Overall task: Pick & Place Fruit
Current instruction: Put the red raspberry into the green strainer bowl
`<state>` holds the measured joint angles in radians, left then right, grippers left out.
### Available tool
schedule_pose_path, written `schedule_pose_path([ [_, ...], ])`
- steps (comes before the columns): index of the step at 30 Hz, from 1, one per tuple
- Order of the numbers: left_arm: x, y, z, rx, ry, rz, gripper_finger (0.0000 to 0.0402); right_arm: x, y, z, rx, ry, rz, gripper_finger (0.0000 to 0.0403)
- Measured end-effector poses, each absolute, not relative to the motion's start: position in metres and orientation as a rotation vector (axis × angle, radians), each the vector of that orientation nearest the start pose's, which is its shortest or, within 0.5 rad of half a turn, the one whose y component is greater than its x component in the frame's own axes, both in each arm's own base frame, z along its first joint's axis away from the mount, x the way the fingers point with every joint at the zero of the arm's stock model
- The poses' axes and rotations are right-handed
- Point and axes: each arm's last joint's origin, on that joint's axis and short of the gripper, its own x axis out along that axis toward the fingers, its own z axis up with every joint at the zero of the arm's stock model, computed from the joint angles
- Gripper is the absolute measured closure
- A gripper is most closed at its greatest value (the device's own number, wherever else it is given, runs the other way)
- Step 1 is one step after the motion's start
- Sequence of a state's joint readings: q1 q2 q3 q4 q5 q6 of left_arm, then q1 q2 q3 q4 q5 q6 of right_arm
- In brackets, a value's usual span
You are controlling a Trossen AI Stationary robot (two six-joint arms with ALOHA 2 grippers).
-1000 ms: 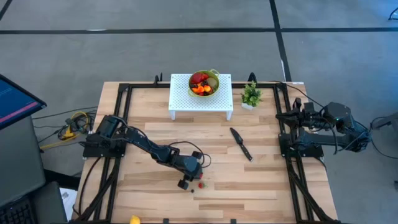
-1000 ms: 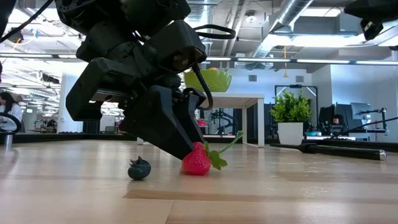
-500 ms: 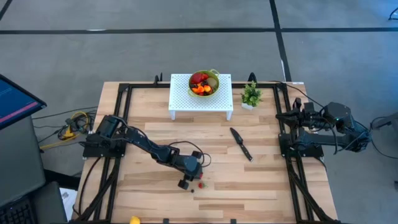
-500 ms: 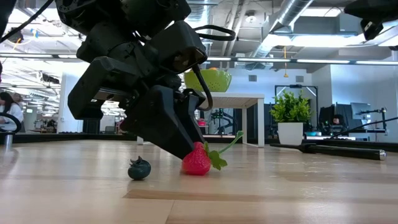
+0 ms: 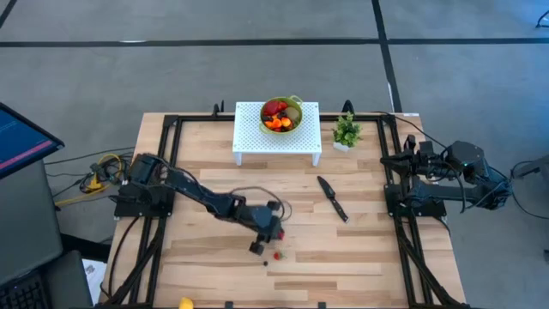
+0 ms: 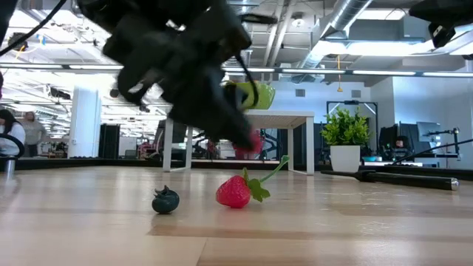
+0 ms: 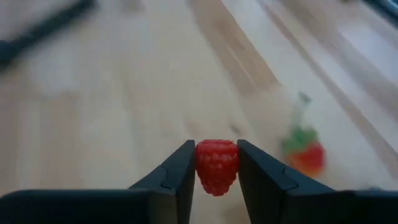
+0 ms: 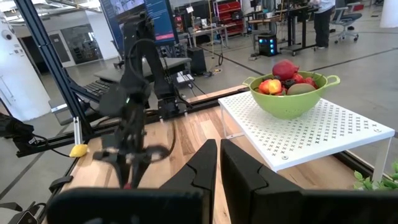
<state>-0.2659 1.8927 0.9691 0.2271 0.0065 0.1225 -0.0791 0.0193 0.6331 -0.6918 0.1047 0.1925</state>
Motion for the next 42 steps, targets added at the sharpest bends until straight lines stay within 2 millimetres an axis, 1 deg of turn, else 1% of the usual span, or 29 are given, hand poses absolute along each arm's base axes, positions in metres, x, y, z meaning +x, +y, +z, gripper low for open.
schedule_pose_path([
  [2,0.361,-0.087,0.148,0.204,0.637,-0.263,0.0299,0.018,-0.004,0.291,0.191,0.06,-0.19,0.0386],
  [6,0.36,-0.058,0.19,0.214,0.508,-0.165,0.0299,0.018,-0.004,0.291,0.191,0.06,-0.19,0.0386],
  [9,0.356,-0.033,0.22,0.233,0.406,-0.075,0.0299,0.018,-0.004,0.291,0.191,0.06,-0.19,0.0386],
  [13,0.346,0.004,0.259,0.219,0.268,0.058,0.0299,0.018,-0.004,0.291,0.191,0.06,-0.191,0.0386],
  [18,0.33,0.048,0.292,0.2,0.119,0.211,0.0299,0.018,-0.004,0.291,0.191,0.06,-0.191,0.0386],
  [20,0.324,0.064,0.302,0.199,0.065,0.265,0.0298,0.018,-0.004,0.291,0.191,0.06,-0.191,0.0386],
  [25,0.314,0.097,0.31,0.203,0.007,0.377,0.0298,0.018,-0.004,0.291,0.191,0.06,-0.191,0.0386],
  [28,0.311,0.113,0.307,0.203,0.011,0.427,0.0298,0.018,-0.004,0.291,0.191,0.06,-0.191,0.0386],
  [34,0.311,0.137,0.293,0.196,0.061,0.486,0.0298,0.018,-0.004,0.291,0.191,0.06,-0.191,0.0386],
  [42,0.32,0.154,0.265,0.18,0.143,0.513,0.0298,0.018,-0.004,0.291,0.191,0.06,-0.19,0.0386],
])
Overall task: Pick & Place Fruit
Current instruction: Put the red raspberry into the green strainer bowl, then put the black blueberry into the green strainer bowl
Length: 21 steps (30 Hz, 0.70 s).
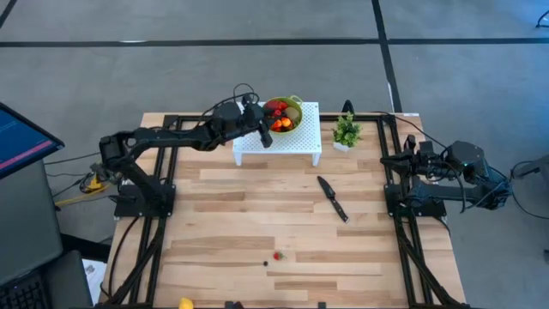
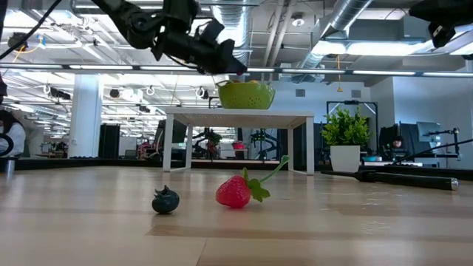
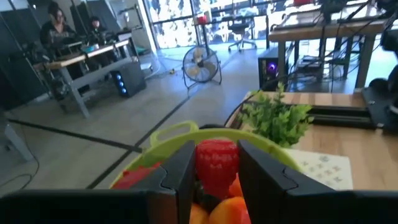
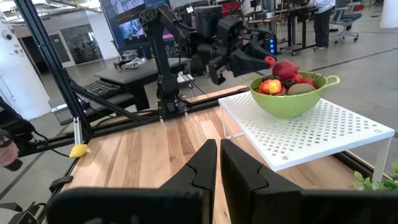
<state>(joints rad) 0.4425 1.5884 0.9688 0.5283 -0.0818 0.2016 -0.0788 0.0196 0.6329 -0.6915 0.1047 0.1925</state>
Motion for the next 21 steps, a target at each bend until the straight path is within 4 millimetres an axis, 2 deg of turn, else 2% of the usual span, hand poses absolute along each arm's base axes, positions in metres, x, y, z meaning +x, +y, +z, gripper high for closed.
schedule_pose_path([
  [12,0.322,0.1565,0.2608,0.18,0.147,0.516,0.0296,0.0178,-0.0044,0.2913,0.191,0.06,-0.19,0.0386],
  [21,0.3232,0.154,0.2609,0.182,0.146,0.508,0.0234,0.0178,-0.0044,0.2912,0.191,0.06,-0.191,0.0386],
])
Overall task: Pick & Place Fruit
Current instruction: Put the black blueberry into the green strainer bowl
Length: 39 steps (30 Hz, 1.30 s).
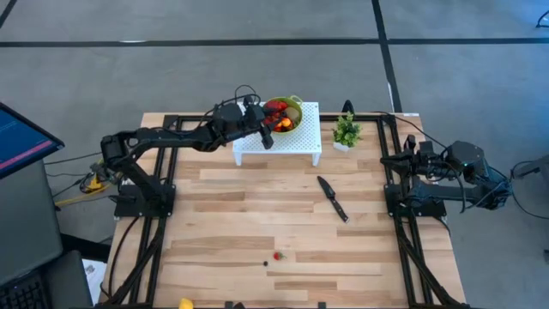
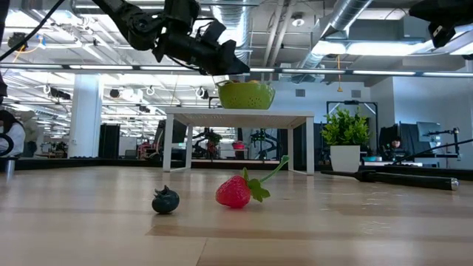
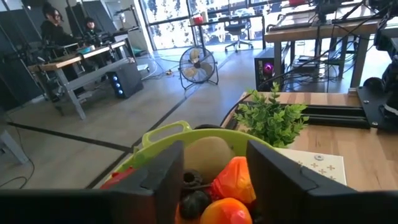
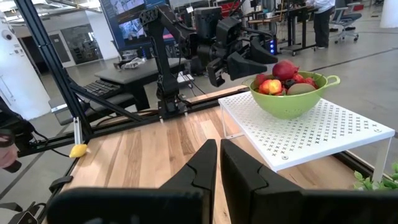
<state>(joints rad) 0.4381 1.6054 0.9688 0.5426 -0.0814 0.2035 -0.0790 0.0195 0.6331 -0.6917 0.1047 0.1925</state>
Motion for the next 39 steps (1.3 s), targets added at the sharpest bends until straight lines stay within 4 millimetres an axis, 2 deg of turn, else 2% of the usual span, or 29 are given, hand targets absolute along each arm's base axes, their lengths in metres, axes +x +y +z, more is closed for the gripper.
schedule_pose_path([
  [4,0.324,0.153,0.261,0.18,0.145,0.504,0.0211,0.018,-0.004,0.291,0.191,0.06,-0.191,0.0386],
  [8,0.324,0.14,0.272,0.164,0.102,0.475,0.0202,0.018,-0.004,0.291,0.191,0.06,-0.191,0.0386],
  [17,0.321,0.084,0.308,0.186,-0.02,0.326,0.021,0.018,-0.004,0.291,0.191,0.06,-0.191,0.0386],
  [23,0.318,0.046,0.32,0.181,-0.04,0.214,0.021,0.018,-0.004,0.291,0.191,0.06,-0.191,0.0386],
  [30,0.32,0.006,0.31,0.18,0.062,0.07,0.0215,0.018,-0.004,0.291,0.191,0.06,-0.191,0.0386],
  [39,0.313,-0.051,0.292,0.172,0.215,-0.325,0.0215,0.018,-0.004,0.291,0.191,0.061,-0.191,0.0386],
])
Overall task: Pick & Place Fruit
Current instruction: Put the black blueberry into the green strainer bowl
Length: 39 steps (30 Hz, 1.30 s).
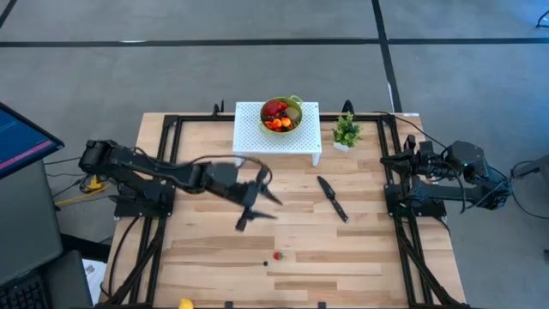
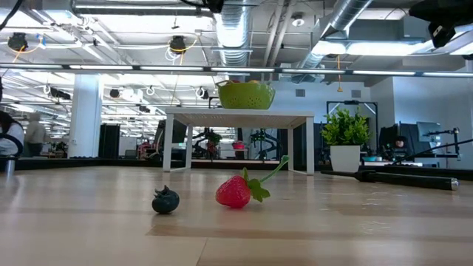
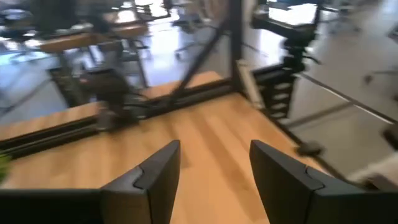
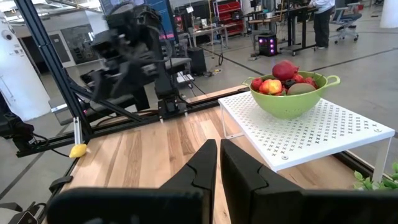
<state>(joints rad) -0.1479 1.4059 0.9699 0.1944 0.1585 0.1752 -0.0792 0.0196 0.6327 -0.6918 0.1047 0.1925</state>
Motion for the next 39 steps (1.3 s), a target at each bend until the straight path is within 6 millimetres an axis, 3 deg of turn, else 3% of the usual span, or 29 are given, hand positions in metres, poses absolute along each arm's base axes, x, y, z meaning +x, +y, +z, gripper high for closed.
schedule_pose_path([
  [5,0.305,-0.085,0.287,0.204,0.249,-0.45,0.0209,0.018,-0.004,0.291,0.191,0.06,-0.191,0.0386],
  [15,0.298,-0.133,0.266,0.251,0.328,-0.578,0.0126,0.018,-0.004,0.291,0.191,0.06,-0.191,0.0386],
  [20,0.299,-0.152,0.247,0.273,0.376,-0.632,0.0109,0.018,-0.004,0.291,0.191,0.06,-0.191,0.0386],
  [26,0.303,-0.165,0.223,0.292,0.449,-0.664,0.0108,0.018,-0.004,0.291,0.191,0.06,-0.19,0.0386],
  [39,0.315,-0.171,0.176,0.308,0.592,-0.667,0.0108,0.018,-0.004,0.291,0.191,0.061,-0.19,0.0386],
])
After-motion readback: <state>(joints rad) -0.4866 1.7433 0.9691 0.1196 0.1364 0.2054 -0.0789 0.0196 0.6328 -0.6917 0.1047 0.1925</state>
